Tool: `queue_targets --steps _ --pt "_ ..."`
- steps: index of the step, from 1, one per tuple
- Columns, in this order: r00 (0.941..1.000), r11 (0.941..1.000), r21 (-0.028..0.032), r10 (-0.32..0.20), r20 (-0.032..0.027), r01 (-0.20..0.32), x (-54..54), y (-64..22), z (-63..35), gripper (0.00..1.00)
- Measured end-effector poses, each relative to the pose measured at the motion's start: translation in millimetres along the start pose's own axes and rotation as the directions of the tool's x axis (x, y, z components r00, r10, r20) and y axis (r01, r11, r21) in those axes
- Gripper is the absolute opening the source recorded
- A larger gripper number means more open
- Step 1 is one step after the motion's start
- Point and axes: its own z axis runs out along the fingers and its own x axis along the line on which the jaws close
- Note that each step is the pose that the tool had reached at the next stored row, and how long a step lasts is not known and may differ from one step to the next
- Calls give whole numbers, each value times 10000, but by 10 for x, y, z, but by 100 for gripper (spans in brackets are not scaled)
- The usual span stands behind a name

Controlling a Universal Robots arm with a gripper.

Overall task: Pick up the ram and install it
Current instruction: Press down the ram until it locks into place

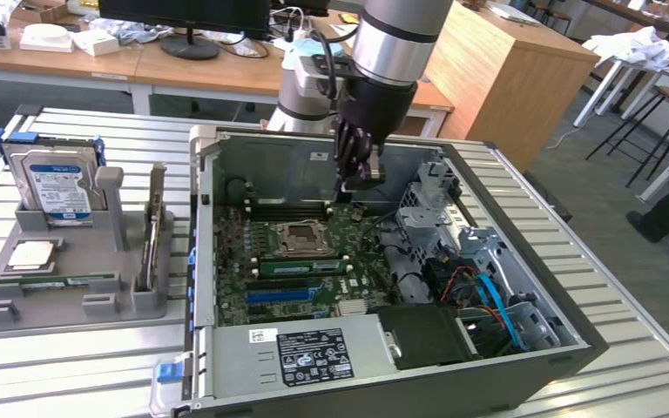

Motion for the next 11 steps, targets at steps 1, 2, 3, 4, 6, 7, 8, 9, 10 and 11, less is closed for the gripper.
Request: queue_targets --steps 1,2,3,4,6,7,8,9,10,11 --pt "10000 10000 -1 0 0 0 0 -8 0 10" --pt "10000 10000 -1 0 0 0 0 -17 0 10" --pt "10000 10000 -2 0 0 0 0 -25 0 10" --pt "10000 10000 -1 0 0 0 0 -35 0 10" --pt "10000 10000 -2 1 0 -1 0 -55 -1 10" --pt "10000 10000 -1 1 0 -1 0 -66 -1 10" --pt "10000 10000 -2 1 0 -1 0 -78 -1 10" --pt "10000 10000 -2 1 0 -1 0 -91 -1 10" --pt "10000 10000 -3 1 0 -1 0 -105 -2 10" --pt "10000 10000 -3 1 0 -1 1 -121 -2 10"
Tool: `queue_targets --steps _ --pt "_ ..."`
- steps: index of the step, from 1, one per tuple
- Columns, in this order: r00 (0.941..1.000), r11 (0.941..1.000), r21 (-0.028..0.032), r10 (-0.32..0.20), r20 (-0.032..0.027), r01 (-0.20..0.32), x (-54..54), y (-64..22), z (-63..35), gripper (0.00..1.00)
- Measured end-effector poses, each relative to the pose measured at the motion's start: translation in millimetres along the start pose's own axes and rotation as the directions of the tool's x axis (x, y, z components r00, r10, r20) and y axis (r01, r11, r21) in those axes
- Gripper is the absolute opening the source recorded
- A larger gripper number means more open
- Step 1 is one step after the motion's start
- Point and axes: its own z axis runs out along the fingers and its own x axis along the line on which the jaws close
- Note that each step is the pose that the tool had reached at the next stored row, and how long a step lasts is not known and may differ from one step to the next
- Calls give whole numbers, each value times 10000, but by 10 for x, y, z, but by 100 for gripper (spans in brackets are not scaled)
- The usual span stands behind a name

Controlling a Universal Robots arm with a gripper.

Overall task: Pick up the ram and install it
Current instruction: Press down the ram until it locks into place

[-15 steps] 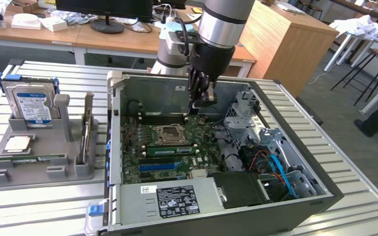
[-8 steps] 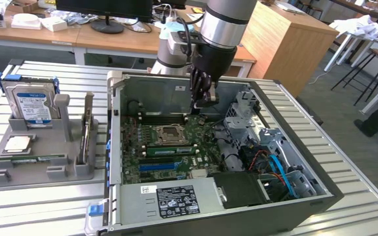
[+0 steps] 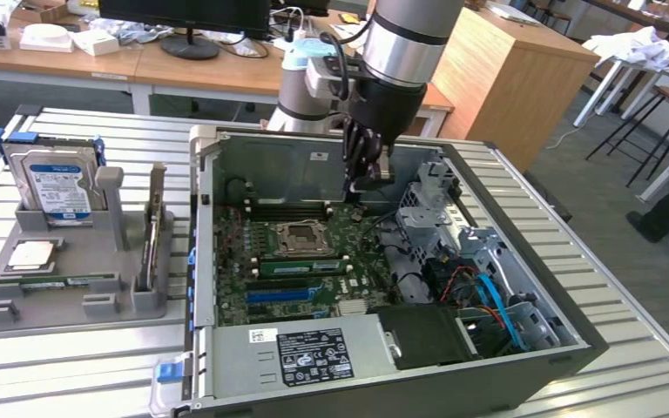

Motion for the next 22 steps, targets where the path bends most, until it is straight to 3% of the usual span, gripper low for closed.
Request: queue_targets --steps 12,22 --pt "10000 10000 -3 -1 1 1 1 -178 -3 10" --pt "10000 10000 -3 0 0 0 1 -184 9 10"
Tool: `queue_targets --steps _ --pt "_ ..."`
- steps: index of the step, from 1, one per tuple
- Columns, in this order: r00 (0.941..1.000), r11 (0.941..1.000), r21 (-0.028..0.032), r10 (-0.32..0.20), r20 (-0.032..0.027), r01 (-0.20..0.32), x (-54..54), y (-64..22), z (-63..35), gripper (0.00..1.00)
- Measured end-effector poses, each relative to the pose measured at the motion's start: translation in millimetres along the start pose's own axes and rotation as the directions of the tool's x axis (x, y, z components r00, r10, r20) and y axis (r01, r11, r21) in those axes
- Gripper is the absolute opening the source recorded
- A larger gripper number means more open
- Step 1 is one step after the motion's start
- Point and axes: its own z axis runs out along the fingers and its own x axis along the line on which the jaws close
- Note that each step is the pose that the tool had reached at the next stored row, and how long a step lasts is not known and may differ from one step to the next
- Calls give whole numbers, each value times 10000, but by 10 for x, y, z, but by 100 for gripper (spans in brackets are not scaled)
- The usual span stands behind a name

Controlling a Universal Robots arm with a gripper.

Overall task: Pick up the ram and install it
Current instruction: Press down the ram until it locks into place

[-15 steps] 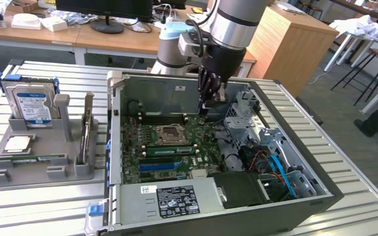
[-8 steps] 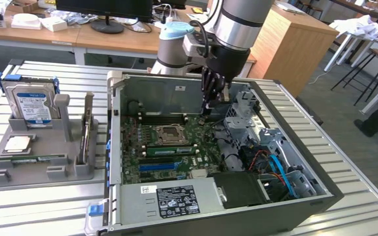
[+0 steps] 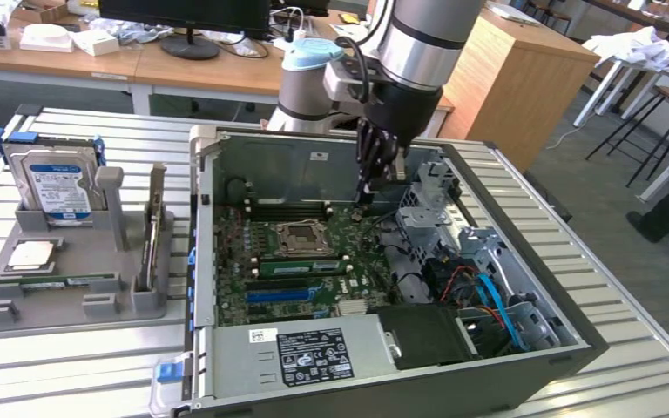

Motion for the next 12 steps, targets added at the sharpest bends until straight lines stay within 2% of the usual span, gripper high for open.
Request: queue_targets --steps 12 --pt "10000 10000 0 -1 1 1 2 -2 88 10"
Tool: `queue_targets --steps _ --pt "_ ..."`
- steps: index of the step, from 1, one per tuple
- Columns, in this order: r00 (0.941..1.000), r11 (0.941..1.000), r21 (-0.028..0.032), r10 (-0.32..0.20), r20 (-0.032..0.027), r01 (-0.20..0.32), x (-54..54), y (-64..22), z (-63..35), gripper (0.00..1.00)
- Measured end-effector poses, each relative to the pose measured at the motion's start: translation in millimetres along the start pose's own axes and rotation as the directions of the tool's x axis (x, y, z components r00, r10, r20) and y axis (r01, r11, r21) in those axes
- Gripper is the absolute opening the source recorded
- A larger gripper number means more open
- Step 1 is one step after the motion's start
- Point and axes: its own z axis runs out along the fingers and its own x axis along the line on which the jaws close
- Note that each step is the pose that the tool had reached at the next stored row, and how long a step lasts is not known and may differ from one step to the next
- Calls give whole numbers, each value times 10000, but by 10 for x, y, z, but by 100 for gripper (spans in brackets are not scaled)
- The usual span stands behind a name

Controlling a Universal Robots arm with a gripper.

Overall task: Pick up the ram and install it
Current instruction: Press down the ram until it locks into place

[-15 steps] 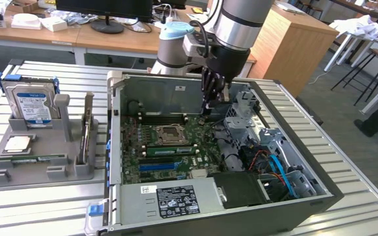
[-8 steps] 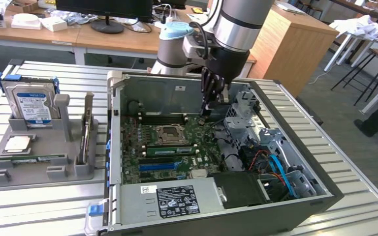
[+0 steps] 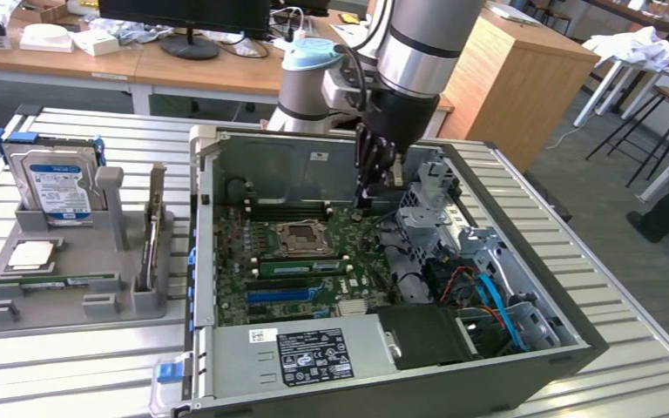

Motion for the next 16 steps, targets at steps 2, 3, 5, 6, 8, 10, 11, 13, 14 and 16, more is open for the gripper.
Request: queue_targets --steps 2,3,5,6,8,10,11,13,14,16 --pt "10000 10000 -1 1 -1 -1 1 0 16 10" --pt "10000 10000 0 1 -1 -1 1 0 22 10" --pt "10000 10000 0 1 -2 -1 1 0 34 10" --pt "10000 10000 0 0 -2 0 1 -1 39 10" --pt "10000 10000 0 1 -1 -1 1 -1 49 10" --pt "10000 10000 -1 0 -1 0 2 -1 58 10" --pt "10000 10000 0 0 -1 0 2 -1 62 10" --pt "10000 10000 -1 0 -1 0 2 -1 70 10" --pt "10000 10000 -1 0 -2 0 2 -1 74 10" --pt "10000 10000 0 0 -1 0 2 -1 83 10"
